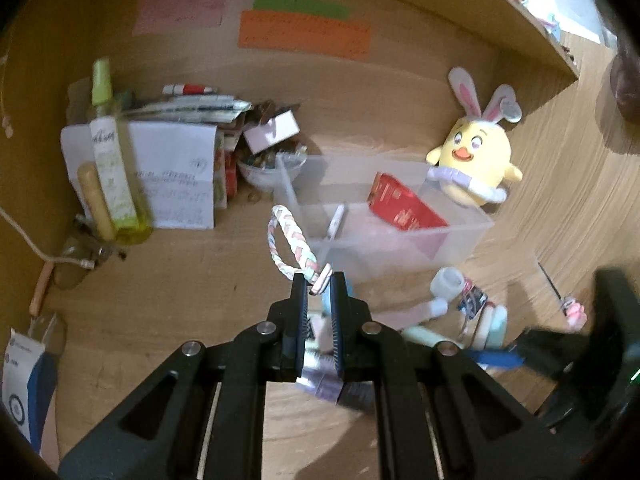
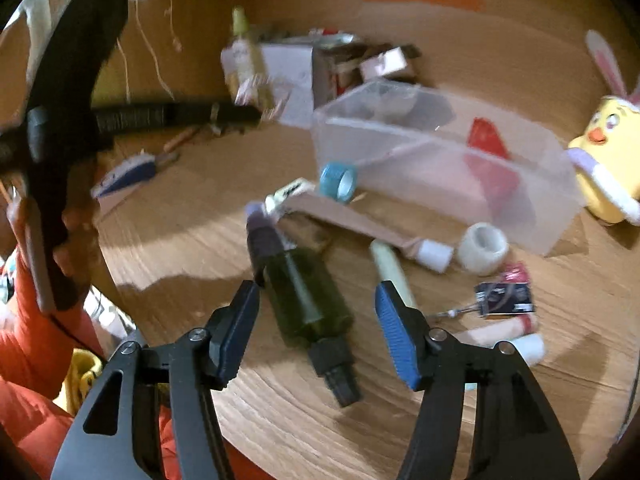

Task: Organize objects
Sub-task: 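Grasp the braided pink-white rope with the left tool while the right tool grasps the dark green bottle, then lower the rope and green bottle into the clear bin and open both tools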

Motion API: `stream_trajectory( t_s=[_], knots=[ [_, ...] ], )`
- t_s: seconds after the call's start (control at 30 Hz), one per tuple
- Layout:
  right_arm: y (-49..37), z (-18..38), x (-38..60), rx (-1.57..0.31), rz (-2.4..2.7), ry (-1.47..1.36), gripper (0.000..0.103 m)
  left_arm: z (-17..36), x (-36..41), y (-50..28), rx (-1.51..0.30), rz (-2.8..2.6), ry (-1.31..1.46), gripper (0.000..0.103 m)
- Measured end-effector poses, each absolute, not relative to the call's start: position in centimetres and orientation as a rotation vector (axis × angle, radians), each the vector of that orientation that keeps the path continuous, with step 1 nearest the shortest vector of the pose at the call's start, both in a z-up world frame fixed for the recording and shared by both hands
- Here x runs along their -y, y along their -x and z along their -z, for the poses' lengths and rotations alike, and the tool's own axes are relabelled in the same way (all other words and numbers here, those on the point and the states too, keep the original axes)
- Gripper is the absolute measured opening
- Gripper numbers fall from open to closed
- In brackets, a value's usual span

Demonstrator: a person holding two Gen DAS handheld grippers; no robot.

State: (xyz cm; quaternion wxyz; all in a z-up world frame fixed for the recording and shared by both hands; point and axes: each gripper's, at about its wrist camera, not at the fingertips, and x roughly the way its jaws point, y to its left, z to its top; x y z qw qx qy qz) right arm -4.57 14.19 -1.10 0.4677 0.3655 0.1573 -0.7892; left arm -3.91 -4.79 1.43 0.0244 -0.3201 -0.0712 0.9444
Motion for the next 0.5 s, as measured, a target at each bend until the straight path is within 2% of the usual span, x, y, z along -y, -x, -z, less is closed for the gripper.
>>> stream_trajectory(
  t_s=[0.03, 0.1, 0.23, 0.5],
  knots=[
    [4.6, 1.4, -14.0, -0.388, 1.928, -0.907, 0.056, -1.8, 4.6, 4.2, 0.217, -2.92, 0.977, 0.01],
    [4.9, 1.9, -13.8, -0.386, 1.923, -0.919, 0.047, -2.5, 4.3, 4.8, 0.21, -2.916, 0.954, 0.01],
    [5.2, 1.7, -14.2, -0.363, 1.933, -0.908, 0.038, -3.4, 3.7, 6.2, 0.198, -2.903, 0.927, 0.01],
    [7.4, -1.7, -16.4, -0.276, 2.039, -0.827, 0.037, -3.8, 2.2, 10.2, 0.158, -2.853, 0.958, 0.01]
  ],
)
